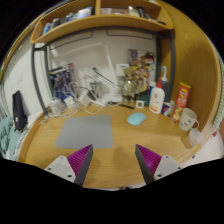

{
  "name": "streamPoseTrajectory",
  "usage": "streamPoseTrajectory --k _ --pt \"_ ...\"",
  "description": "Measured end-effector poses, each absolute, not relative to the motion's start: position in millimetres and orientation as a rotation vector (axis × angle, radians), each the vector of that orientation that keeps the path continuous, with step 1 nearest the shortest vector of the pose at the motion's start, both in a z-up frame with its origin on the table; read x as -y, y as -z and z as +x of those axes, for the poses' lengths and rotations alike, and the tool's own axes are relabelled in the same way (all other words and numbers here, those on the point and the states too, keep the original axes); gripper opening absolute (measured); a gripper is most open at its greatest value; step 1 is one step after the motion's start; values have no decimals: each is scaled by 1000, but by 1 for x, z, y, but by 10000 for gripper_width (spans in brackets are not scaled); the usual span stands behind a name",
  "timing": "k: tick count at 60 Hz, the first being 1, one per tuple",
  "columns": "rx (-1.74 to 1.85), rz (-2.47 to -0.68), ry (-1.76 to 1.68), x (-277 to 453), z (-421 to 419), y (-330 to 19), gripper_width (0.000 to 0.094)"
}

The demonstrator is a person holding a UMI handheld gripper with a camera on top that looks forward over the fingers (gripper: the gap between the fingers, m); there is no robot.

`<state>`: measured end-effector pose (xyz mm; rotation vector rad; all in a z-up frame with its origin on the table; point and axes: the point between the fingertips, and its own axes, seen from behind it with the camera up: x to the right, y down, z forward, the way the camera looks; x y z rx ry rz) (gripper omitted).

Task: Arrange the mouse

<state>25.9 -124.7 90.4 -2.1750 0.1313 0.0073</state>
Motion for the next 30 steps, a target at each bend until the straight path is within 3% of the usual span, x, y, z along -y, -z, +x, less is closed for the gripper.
streamPoseTrajectory --k 14,30 --pt "-180 -2253 61 82 109 -31 854" --pt "-127 -2298 11 -6 129 -6 853"
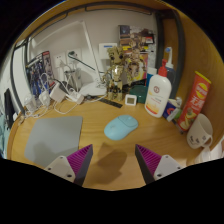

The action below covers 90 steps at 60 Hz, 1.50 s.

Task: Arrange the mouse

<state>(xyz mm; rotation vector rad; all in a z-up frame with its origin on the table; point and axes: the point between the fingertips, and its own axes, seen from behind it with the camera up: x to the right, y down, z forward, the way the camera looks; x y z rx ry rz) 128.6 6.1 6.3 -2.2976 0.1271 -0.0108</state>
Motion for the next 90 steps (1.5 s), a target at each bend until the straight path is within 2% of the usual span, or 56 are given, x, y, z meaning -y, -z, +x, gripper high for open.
streamPoseTrajectory --k 18,39,42,50,51,59,63,64,65,67,74,81,90 --pt "-94 -2361 -59 -73 136 11 854" --pt "48 -2379 -99 -109 129 16 797" --pt "69 -2377 -94 -112 127 16 760" --pt "111 -2360 -62 -118 130 17 579" --pt "112 -2357 -66 -118 129 17 514" --pt "155 -2351 -62 -118 128 18 442" --pt "180 -2355 -62 -117 128 19 352" --pt "173 -2358 -63 -117 127 19 403" --pt "169 -2361 -61 -117 127 19 316" --pt "168 -2367 -52 -117 128 19 291" --pt "120 -2392 -35 -118 128 18 282" --pt "59 -2352 -1 -126 124 -13 283" --pt "-32 -2195 52 -140 105 -110 283"
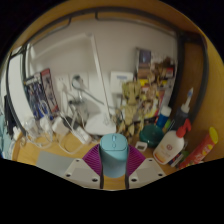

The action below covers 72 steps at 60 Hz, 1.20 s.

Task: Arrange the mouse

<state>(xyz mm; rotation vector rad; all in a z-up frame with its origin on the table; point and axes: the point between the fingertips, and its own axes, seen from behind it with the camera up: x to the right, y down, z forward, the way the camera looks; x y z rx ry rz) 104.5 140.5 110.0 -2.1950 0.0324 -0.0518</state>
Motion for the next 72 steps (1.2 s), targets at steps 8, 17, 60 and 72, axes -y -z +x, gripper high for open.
streamPoseTrajectory --k 8,17,60,72 --pt "-23 -2092 45 -144 55 -182 284" --pt "19 -2062 10 -142 -18 -204 283" --pt "37 -2391 20 -72 -101 15 416" --pt "-33 -2428 -3 -66 -99 9 714"
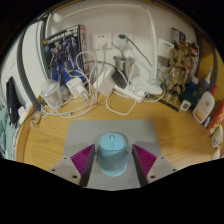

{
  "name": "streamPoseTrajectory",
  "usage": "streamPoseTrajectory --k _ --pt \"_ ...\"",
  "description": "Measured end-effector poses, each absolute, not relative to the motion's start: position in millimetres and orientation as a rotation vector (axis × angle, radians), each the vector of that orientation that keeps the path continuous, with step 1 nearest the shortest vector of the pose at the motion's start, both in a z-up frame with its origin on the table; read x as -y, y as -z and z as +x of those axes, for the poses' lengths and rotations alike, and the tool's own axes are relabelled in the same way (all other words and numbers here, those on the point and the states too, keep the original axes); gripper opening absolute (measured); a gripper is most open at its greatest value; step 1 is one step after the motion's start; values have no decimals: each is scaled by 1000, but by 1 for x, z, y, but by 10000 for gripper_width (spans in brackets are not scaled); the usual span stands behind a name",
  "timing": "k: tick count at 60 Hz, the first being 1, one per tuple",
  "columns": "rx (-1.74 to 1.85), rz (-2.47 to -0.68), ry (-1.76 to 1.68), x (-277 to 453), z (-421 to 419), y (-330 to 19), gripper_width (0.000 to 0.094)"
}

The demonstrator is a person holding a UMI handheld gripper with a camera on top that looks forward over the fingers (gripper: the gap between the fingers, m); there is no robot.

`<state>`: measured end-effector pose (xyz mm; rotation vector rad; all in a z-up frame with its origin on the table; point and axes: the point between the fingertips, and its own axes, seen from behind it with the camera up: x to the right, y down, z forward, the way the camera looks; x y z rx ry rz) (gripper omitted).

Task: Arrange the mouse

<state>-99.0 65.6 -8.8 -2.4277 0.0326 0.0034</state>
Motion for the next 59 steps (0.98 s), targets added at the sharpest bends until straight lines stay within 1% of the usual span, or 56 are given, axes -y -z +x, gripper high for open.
streamPoseTrajectory --k 1,6,10,13,22,29,36,44,59 --pt "-33 -2419 1 -65 -98 4 745" --pt "-25 -2373 9 -60 -98 -26 750" --pt "-23 -2353 -4 -50 -101 -56 837" --pt "-27 -2327 -15 -41 -103 -82 865" --pt "-12 -2240 -34 -7 -104 -162 863" --pt "14 -2186 -44 25 -100 -206 865" --pt "23 -2143 -55 56 -84 -237 863" --pt "27 -2097 -32 90 -61 -259 859" --pt "30 -2055 -50 140 -43 -276 856"
